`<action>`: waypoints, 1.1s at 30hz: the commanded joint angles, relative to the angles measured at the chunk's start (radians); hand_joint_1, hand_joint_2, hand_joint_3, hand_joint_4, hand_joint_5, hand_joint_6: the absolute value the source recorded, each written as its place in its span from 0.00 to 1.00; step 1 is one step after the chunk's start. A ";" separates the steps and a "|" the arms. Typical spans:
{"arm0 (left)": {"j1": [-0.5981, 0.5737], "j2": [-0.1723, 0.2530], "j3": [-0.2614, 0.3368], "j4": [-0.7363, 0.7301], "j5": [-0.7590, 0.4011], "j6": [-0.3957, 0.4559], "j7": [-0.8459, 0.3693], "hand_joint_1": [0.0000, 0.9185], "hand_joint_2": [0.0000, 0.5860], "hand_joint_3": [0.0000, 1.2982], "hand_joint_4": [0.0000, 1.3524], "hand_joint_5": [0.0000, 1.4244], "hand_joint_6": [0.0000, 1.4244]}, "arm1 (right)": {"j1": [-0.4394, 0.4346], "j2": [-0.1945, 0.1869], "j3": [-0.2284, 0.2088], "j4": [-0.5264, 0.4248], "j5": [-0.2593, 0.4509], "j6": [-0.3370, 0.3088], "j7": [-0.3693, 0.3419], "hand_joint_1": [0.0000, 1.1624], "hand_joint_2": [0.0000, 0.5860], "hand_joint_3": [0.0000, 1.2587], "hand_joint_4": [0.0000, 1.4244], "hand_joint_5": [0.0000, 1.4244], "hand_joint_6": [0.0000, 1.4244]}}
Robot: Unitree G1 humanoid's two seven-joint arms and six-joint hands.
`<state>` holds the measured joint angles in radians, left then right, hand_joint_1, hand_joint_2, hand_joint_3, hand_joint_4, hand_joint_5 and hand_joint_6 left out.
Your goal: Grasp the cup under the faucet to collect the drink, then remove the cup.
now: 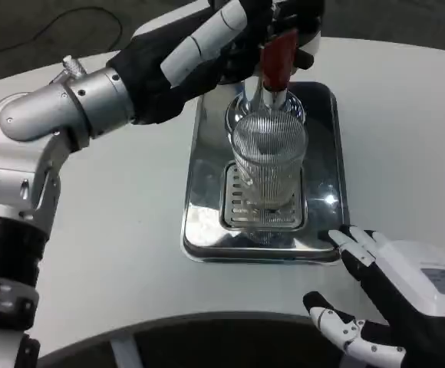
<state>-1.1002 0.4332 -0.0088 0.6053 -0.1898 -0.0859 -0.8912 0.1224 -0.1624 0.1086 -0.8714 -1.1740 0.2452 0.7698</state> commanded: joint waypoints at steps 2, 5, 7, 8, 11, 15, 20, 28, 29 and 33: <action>0.005 0.006 -0.043 0.045 0.066 -0.082 -0.013 0.00 0.19 0.09 0.05 0.14 0.10 | 0.013 -0.006 -0.012 -0.017 0.017 -0.005 -0.004 0.13 0.72 0.05 0.00 0.00 0.00; 0.012 0.009 -0.065 0.068 0.109 -0.163 -0.004 0.00 0.19 0.09 0.05 0.14 0.10 | 0.009 -0.012 -0.022 -0.013 0.028 -0.004 -0.003 0.13 0.72 0.05 0.00 0.00 0.00; 0.012 0.009 -0.070 0.086 0.122 -0.195 0.003 0.00 0.19 0.09 0.05 0.14 0.10 | 0.007 -0.015 -0.026 -0.010 0.035 -0.004 -0.003 0.13 0.72 0.05 0.00 0.00 0.00; 0.011 0.008 -0.072 0.095 0.129 -0.212 0.006 0.00 0.19 0.09 0.05 0.14 0.10 | 0.005 -0.016 -0.029 -0.008 0.038 -0.003 -0.003 0.13 0.72 0.05 0.00 0.00 0.00; 0.003 0.008 -0.084 0.125 0.153 -0.271 0.021 0.00 0.19 0.08 0.03 0.11 0.08 | -0.001 -0.021 -0.036 -0.003 0.046 -0.002 -0.003 0.13 0.72 0.05 0.00 0.00 0.00; -0.008 0.006 -0.096 0.157 0.181 -0.333 0.037 0.00 0.20 0.06 0.01 0.09 0.06 | -0.009 -0.025 -0.042 0.008 0.056 0.002 -0.005 0.13 0.72 0.05 0.00 0.00 0.00; -0.021 0.001 -0.113 0.198 0.198 -0.379 0.045 0.00 0.20 0.06 0.00 0.08 0.06 | -0.015 -0.026 -0.044 0.016 0.062 0.009 -0.010 0.13 0.72 0.05 0.00 0.00 0.00; -0.032 0.001 -0.139 0.240 0.229 -0.435 0.056 0.00 0.20 0.05 0.00 0.06 0.05 | -0.023 -0.024 -0.046 0.024 0.073 0.022 -0.014 0.13 0.72 0.05 0.00 0.00 0.00; -0.033 0.002 -0.142 0.244 0.231 -0.439 0.058 0.00 0.20 0.05 0.00 0.06 0.05 | -0.024 -0.023 -0.045 0.025 0.074 0.025 -0.015 0.13 0.72 0.05 0.00 0.00 0.00; -0.036 0.005 -0.155 0.259 0.249 -0.464 0.066 0.00 0.19 0.05 0.00 0.05 0.04 | -0.033 -0.017 -0.045 0.027 0.078 0.040 -0.015 0.13 0.72 0.05 0.00 0.00 0.00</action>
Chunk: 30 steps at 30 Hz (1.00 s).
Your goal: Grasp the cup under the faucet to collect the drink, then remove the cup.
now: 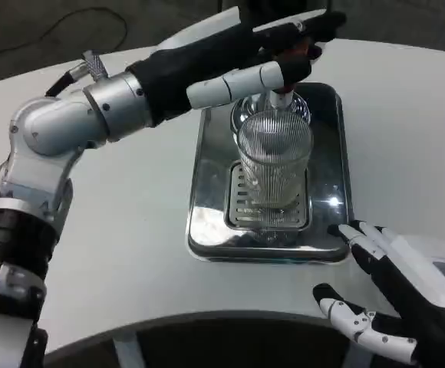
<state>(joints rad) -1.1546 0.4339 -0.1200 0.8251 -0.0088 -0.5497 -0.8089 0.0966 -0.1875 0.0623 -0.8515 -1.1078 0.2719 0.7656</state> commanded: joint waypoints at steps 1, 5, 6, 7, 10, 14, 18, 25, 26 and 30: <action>0.019 0.007 -0.049 0.044 0.077 -0.010 -0.010 0.00 0.19 0.05 0.00 0.05 0.04 | -0.010 0.009 0.002 0.008 0.013 0.016 -0.011 0.13 0.72 0.05 0.00 0.00 0.00; 0.019 0.013 -0.065 0.059 0.100 -0.040 0.007 0.00 0.19 0.05 0.00 0.05 0.04 | -0.013 0.006 0.005 0.011 0.017 0.023 -0.012 0.13 0.72 0.05 0.00 0.00 0.00; 0.019 0.014 -0.069 0.062 0.104 -0.045 0.008 0.00 0.19 0.05 0.00 0.05 0.04 | -0.013 0.006 0.005 0.012 0.017 0.024 -0.013 0.13 0.72 0.05 0.00 0.00 0.00; 0.020 0.015 -0.073 0.066 0.108 -0.050 0.011 0.00 0.19 0.05 0.00 0.05 0.04 | -0.013 0.006 0.006 0.013 0.018 0.024 -0.014 0.13 0.72 0.05 0.00 0.00 0.00; 0.019 0.019 -0.082 0.075 0.118 -0.064 0.017 0.00 0.20 0.05 0.00 0.05 0.03 | -0.016 0.008 0.006 0.013 0.020 0.028 -0.016 0.13 0.72 0.05 0.00 0.00 0.00; 0.015 0.024 -0.094 0.090 0.130 -0.083 0.027 0.00 0.20 0.05 0.00 0.05 0.03 | -0.021 0.020 0.002 0.009 0.048 0.040 -0.029 0.13 0.72 0.05 0.00 0.00 0.00; 0.012 0.032 -0.114 0.097 0.155 -0.112 0.047 0.00 0.20 0.05 0.00 0.04 0.03 | -0.018 0.031 -0.013 0.003 0.096 0.050 -0.058 0.13 0.72 0.05 0.00 0.00 0.00; 0.002 0.040 -0.140 0.106 0.190 -0.150 0.086 0.00 0.20 0.04 0.00 0.03 0.02 | -0.020 0.023 -0.021 0.002 0.133 0.073 -0.077 0.13 0.72 0.05 0.00 0.00 0.00; 0.002 0.040 -0.142 0.107 0.192 -0.153 0.089 0.00 0.20 0.04 0.00 0.03 0.02 | -0.020 0.024 -0.022 0.002 0.138 0.078 -0.079 0.13 0.72 0.05 0.00 0.00 0.00; 0.001 0.040 -0.145 0.111 0.200 -0.158 0.095 0.00 0.20 0.04 0.00 0.03 0.02 | -0.020 0.034 -0.039 -0.004 0.182 0.104 -0.093 0.13 0.72 0.05 0.00 0.00 0.00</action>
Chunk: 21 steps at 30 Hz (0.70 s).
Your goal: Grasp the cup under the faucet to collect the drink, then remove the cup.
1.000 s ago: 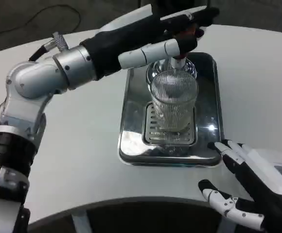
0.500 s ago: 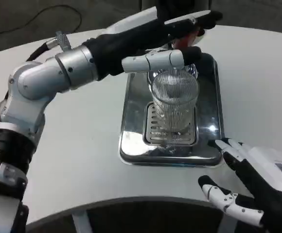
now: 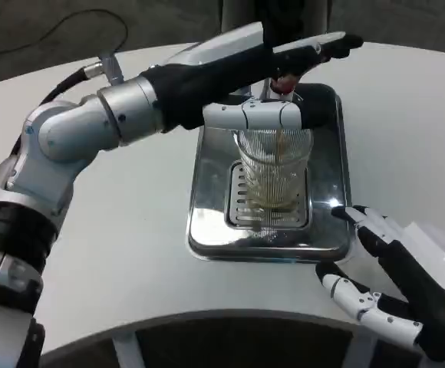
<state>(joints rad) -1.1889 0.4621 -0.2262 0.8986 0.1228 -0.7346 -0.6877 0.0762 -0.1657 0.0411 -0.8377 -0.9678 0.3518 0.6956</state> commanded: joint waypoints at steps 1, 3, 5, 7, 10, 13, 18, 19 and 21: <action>0.036 0.013 -0.039 0.037 0.070 0.025 -0.025 0.00 0.20 0.04 0.00 0.03 0.02 | 0.001 0.014 -0.023 -0.019 0.057 0.030 -0.029 0.13 0.72 0.05 0.00 0.00 0.00; 0.038 0.014 -0.039 0.035 0.070 0.024 -0.023 0.00 0.20 0.04 0.00 0.03 0.02 | 0.004 0.030 -0.049 -0.019 0.125 0.039 -0.057 0.17 0.69 0.04 0.00 0.00 0.00; 0.041 0.015 -0.038 0.034 0.067 0.025 -0.023 0.00 0.20 0.04 0.00 0.03 0.02 | 0.008 0.040 -0.074 -0.016 0.195 0.036 -0.090 0.23 0.63 0.03 0.00 0.00 0.00; 0.043 0.017 -0.035 0.032 0.064 0.025 -0.020 0.00 0.20 0.04 0.00 0.03 0.02 | 0.012 0.046 -0.099 -0.006 0.273 0.021 -0.130 0.29 0.59 0.00 0.00 0.02 0.00; 0.046 0.020 -0.030 0.029 0.061 0.025 -0.017 0.00 0.20 0.04 0.00 0.03 0.02 | 0.015 0.048 -0.124 0.021 0.368 -0.001 -0.183 0.40 0.52 0.00 0.00 0.06 0.05; 0.049 0.025 -0.024 0.022 0.057 0.024 -0.014 0.00 0.20 0.04 0.00 0.02 0.02 | 0.005 0.035 -0.137 0.076 0.462 -0.042 -0.240 0.49 0.45 0.00 0.00 0.07 0.06; 0.051 0.030 -0.018 0.012 0.054 0.025 -0.010 0.00 0.21 0.04 0.00 0.02 0.02 | -0.039 0.002 -0.116 0.174 0.539 -0.081 -0.287 0.57 0.40 0.00 0.00 0.05 0.04; 0.051 0.031 -0.017 0.010 0.054 0.025 -0.009 0.00 0.21 0.04 0.00 0.02 0.02 | -0.051 -0.006 -0.110 0.196 0.549 -0.090 -0.295 0.59 0.40 0.00 0.00 0.05 0.04; 0.051 0.032 -0.016 0.008 0.053 0.027 -0.009 0.00 0.21 0.04 0.00 0.02 0.02 | -0.068 -0.020 -0.099 0.227 0.566 -0.102 -0.311 0.60 0.39 0.00 0.00 0.04 0.02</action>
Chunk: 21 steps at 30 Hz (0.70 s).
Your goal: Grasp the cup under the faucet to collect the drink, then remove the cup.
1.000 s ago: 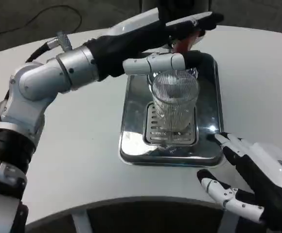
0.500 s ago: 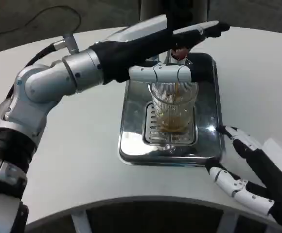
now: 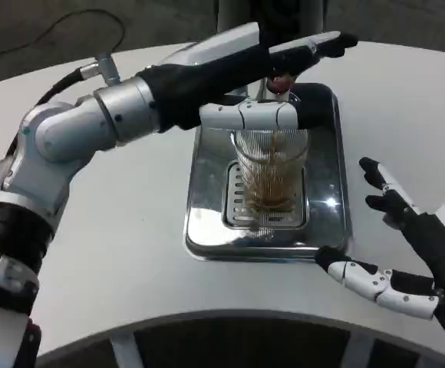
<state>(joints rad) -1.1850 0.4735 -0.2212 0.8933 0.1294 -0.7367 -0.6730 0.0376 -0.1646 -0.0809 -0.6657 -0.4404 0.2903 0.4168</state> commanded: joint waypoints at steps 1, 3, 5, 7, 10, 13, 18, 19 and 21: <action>0.047 0.022 -0.020 0.013 0.048 0.029 -0.022 0.00 0.21 0.04 0.00 0.02 0.02 | -0.046 -0.025 0.031 0.082 0.044 -0.049 -0.044 0.60 0.39 0.00 0.00 0.04 0.02; 0.047 0.024 -0.019 0.011 0.049 0.029 -0.019 0.00 0.21 0.04 0.00 0.02 0.02 | -0.068 -0.032 0.043 0.121 0.050 -0.061 -0.067 0.61 0.39 0.00 0.00 0.04 0.02; 0.047 0.024 -0.018 0.011 0.050 0.029 -0.018 0.00 0.21 0.04 0.00 0.02 0.02 | -0.085 -0.035 0.054 0.151 0.054 -0.069 -0.091 0.64 0.39 0.00 0.00 0.04 0.01; 0.047 0.024 -0.017 0.012 0.050 0.030 -0.017 0.00 0.22 0.04 0.00 0.02 0.02 | -0.103 -0.037 0.066 0.179 0.055 -0.076 -0.115 0.64 0.39 0.00 0.00 0.04 0.01; 0.045 0.024 -0.015 0.014 0.050 0.030 -0.013 0.00 0.22 0.04 0.00 0.02 0.02 | -0.133 -0.035 0.081 0.219 0.060 -0.081 -0.147 0.64 0.39 0.00 0.00 0.04 0.01; 0.045 0.023 -0.012 0.015 0.048 0.030 -0.010 0.00 0.22 0.04 0.00 0.03 0.02 | -0.166 -0.032 0.094 0.262 0.066 -0.084 -0.178 0.65 0.39 0.00 0.00 0.04 0.00; 0.046 0.022 -0.008 0.010 0.042 0.027 -0.009 0.00 0.22 0.04 0.00 0.03 0.02 | -0.225 -0.030 0.107 0.336 0.082 -0.103 -0.227 0.65 0.39 0.00 0.00 0.04 0.00; 0.045 0.023 -0.007 0.008 0.040 0.028 -0.009 0.00 0.23 0.04 0.00 0.03 0.02 | -0.239 -0.031 0.109 0.352 0.085 -0.106 -0.235 0.65 0.39 0.00 0.00 0.04 0.00; 0.045 0.023 -0.006 0.005 0.038 0.028 -0.009 0.00 0.23 0.04 0.00 0.03 0.02 | -0.276 -0.030 0.112 0.394 0.089 -0.116 -0.253 0.65 0.39 0.00 0.00 0.04 0.00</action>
<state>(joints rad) -1.1831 0.4794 -0.2145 0.8841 0.1315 -0.7351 -0.6620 -0.1958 -0.1990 0.0209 -0.3232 -0.3640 0.2005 0.1943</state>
